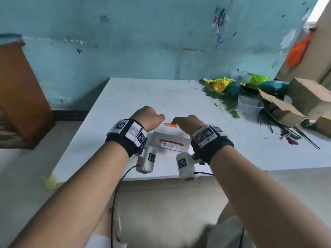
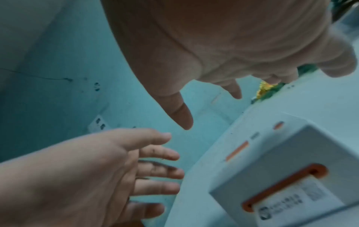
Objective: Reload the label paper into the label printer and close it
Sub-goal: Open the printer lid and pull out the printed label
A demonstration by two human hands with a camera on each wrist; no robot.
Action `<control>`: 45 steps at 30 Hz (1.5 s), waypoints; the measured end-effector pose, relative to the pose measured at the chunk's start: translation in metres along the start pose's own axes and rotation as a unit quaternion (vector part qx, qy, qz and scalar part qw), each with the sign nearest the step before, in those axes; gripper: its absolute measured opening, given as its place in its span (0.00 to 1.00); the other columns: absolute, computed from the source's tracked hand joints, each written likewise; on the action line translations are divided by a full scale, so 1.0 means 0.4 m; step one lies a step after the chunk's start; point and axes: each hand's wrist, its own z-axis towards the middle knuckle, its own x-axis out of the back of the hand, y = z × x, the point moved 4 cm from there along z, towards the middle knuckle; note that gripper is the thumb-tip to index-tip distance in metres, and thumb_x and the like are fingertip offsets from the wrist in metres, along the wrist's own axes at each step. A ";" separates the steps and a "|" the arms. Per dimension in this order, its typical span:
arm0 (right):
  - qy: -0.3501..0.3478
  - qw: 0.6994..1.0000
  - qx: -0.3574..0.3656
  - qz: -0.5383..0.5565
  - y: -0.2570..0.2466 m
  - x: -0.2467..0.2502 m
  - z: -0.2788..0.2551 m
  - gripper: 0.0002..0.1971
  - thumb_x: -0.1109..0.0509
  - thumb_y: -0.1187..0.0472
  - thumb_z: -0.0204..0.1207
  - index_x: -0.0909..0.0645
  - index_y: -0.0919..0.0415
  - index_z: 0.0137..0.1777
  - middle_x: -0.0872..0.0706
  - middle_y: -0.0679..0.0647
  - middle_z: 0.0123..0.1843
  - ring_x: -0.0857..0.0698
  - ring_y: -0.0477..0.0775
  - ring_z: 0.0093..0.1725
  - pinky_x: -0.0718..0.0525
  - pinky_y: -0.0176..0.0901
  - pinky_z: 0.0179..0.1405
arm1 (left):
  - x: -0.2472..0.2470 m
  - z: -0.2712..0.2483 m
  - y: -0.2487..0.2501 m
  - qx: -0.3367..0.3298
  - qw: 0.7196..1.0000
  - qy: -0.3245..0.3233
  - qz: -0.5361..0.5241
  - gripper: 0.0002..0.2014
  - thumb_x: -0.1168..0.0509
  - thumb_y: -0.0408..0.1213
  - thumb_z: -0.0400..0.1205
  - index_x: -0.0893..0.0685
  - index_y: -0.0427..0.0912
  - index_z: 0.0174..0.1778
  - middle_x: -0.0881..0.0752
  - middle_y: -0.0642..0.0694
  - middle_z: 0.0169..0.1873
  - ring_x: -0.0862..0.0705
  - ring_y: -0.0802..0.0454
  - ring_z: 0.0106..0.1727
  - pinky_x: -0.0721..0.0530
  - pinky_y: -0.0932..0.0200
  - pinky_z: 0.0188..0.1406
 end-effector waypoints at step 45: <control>0.024 0.982 0.033 0.186 0.194 -0.078 0.320 0.20 0.12 0.53 0.75 0.18 0.56 0.56 0.12 0.53 0.46 0.13 0.59 0.49 0.10 0.64 0.71 | -0.173 0.205 -0.229 0.059 0.989 0.045 -0.131 0.26 0.17 0.59 0.75 0.24 0.46 0.36 0.18 0.46 0.36 0.20 0.47 0.37 0.23 0.54 0.42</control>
